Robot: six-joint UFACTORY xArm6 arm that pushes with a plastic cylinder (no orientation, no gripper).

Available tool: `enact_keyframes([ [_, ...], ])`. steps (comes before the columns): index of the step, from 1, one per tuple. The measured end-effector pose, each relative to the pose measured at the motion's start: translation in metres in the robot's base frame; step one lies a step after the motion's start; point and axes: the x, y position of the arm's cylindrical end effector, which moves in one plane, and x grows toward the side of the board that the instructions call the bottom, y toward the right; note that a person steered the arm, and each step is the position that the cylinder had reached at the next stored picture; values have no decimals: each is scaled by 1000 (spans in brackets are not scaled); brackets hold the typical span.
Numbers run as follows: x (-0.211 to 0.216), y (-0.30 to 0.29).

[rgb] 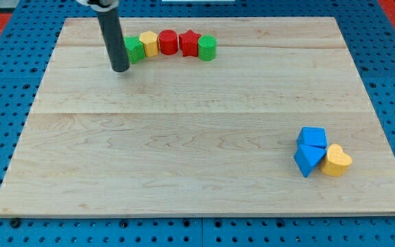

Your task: Push the green star to the top left of the yellow hexagon

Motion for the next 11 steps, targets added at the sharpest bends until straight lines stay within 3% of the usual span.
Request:
enact_keyframes([
  [3, -41, -24],
  [4, -37, -39],
  [5, 5, -35],
  [7, 0, 10],
  [8, -8, 37],
  [10, -57, 9],
  [11, -21, 5],
])
